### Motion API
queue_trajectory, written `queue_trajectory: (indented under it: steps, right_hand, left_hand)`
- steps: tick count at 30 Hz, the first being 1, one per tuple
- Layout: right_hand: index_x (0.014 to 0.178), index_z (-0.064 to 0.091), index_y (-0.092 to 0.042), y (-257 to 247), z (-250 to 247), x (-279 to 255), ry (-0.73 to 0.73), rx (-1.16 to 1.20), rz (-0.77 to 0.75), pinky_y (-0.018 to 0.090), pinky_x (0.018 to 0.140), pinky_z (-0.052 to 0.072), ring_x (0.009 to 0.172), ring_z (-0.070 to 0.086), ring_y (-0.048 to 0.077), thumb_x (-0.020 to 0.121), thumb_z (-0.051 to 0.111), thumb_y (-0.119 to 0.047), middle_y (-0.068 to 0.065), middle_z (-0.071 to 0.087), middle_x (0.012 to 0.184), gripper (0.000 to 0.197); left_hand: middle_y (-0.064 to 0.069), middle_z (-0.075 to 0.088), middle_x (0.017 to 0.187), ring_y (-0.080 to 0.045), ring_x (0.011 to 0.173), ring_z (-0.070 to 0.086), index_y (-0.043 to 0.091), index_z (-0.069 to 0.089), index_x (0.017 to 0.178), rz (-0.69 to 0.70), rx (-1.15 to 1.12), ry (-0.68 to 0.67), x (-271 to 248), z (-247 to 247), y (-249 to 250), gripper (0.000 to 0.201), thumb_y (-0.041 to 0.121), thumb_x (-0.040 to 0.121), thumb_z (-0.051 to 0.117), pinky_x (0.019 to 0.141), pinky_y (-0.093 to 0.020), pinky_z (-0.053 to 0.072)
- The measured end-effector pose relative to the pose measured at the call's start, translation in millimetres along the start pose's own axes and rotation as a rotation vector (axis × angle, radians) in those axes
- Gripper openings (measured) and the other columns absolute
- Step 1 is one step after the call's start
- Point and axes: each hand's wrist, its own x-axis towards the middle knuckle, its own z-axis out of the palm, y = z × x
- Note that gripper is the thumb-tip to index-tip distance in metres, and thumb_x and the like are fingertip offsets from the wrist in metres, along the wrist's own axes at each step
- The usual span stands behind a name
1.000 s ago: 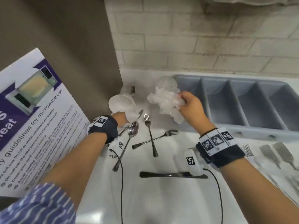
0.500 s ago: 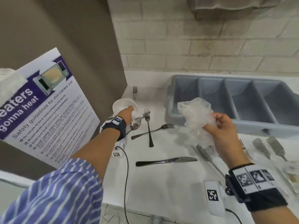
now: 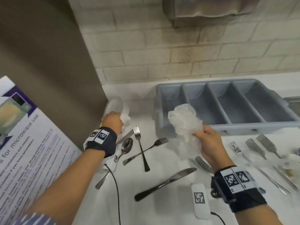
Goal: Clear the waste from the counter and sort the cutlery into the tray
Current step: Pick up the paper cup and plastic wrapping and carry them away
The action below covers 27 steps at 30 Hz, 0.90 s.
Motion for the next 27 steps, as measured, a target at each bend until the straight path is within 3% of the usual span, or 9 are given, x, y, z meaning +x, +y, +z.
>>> queue_trajectory:
  steps: [3,5,8,10,12,14,19,23,27]
  right_hand:
    - [0.077,0.064,-0.010,-11.2,-32.9,-10.4,0.008,0.099,0.008,0.021,0.052,0.055,0.062,0.062,0.016,0.082,0.051,0.010,-0.004,0.071,0.056,0.024]
    - [0.082,0.062,-0.008,-19.9,-67.3,-30.0,0.007,0.181,-0.033,0.024,0.055,0.058,0.067,0.065,0.018,0.074,0.058,0.011,-0.004,0.073,0.061,0.022]
    - [0.079,0.067,-0.012,-36.9,-133.6,-75.4,0.101,0.222,-0.132,0.017,0.048,0.055,0.056,0.068,0.006,0.054,0.065,0.014,-0.004,0.073,0.060,0.036]
    - [0.085,0.067,-0.009,-42.3,-194.9,-117.8,0.225,0.232,-0.186,0.017,0.049,0.055,0.056,0.068,0.006,0.050,0.076,0.001,-0.003,0.073,0.063,0.038]
    - [0.095,0.063,-0.005,-40.0,-258.1,-165.6,0.412,0.252,-0.191,0.021,0.050,0.056,0.058,0.068,0.010,0.029,0.092,-0.018,-0.001,0.073,0.068,0.073]
    - [0.089,0.067,-0.007,-26.8,-323.2,-219.4,0.611,0.264,-0.175,0.022,0.047,0.056,0.053,0.067,0.012,0.031,0.089,-0.016,0.002,0.073,0.066,0.063]
    - [0.109,0.057,0.003,30.2,-465.0,-342.7,1.087,0.217,-0.031,0.023,0.047,0.054,0.057,0.065,0.016,0.076,0.059,0.004,0.012,0.066,0.080,0.033]
    - [0.086,0.059,-0.004,79.1,-549.4,-402.2,1.261,0.199,0.105,0.019,0.039,0.049,0.047,0.063,0.009,0.067,0.060,0.000,0.006,0.065,0.068,0.020]
    - [0.076,0.056,-0.012,141.6,-604.8,-429.5,1.338,0.236,0.207,0.016,0.037,0.049,0.056,0.058,0.019,0.069,0.061,0.002,0.010,0.060,0.074,0.017]
  left_hand:
    - [-0.019,0.064,0.105,-0.036,0.098,0.060,0.005,0.053,0.112,0.148,-0.231,0.140,-32.9,-36.8,44.8,0.030,0.019,0.086,0.057,0.083,-0.042,0.046]
    - [-0.013,0.064,0.104,-0.032,0.093,0.061,0.010,0.047,0.117,0.315,-0.426,0.089,-73.1,-56.6,86.7,0.038,0.025,0.086,0.061,0.075,-0.039,0.046]
    - [0.001,0.068,0.105,-0.021,0.094,0.063,0.023,0.054,0.110,0.613,-0.590,-0.085,-138.4,-59.7,148.6,0.032,0.021,0.081,0.067,0.079,-0.041,0.051]
    - [0.010,0.069,0.096,-0.006,0.090,0.064,0.030,0.060,0.096,0.780,-0.682,-0.279,-180.4,-45.6,199.8,0.025,0.027,0.074,0.072,0.081,-0.027,0.051]
    - [0.016,0.063,0.101,0.001,0.092,0.060,0.036,0.058,0.094,0.922,-0.671,-0.447,-221.9,-24.8,254.6,0.029,0.041,0.067,0.070,0.074,-0.011,0.045]
    - [0.017,0.061,0.100,0.003,0.089,0.059,0.038,0.058,0.094,1.060,-0.654,-0.629,-263.7,3.4,311.0,0.028,0.039,0.069,0.071,0.069,-0.008,0.043]
    - [0.015,0.060,0.093,0.002,0.088,0.056,0.037,0.057,0.091,1.302,-0.384,-0.907,-368.1,111.3,440.2,0.019,0.033,0.077,0.068,0.074,-0.012,0.045]
    - [0.006,0.056,0.114,-0.023,0.103,0.059,0.028,0.055,0.109,1.408,-0.001,-0.905,-431.8,222.7,532.1,0.028,0.030,0.081,0.059,0.089,-0.039,0.050]
    - [-0.005,0.044,0.133,-0.033,0.107,0.057,0.018,0.051,0.124,1.486,0.411,-0.872,-471.7,344.5,596.7,0.041,0.024,0.083,0.053,0.096,-0.039,0.044]
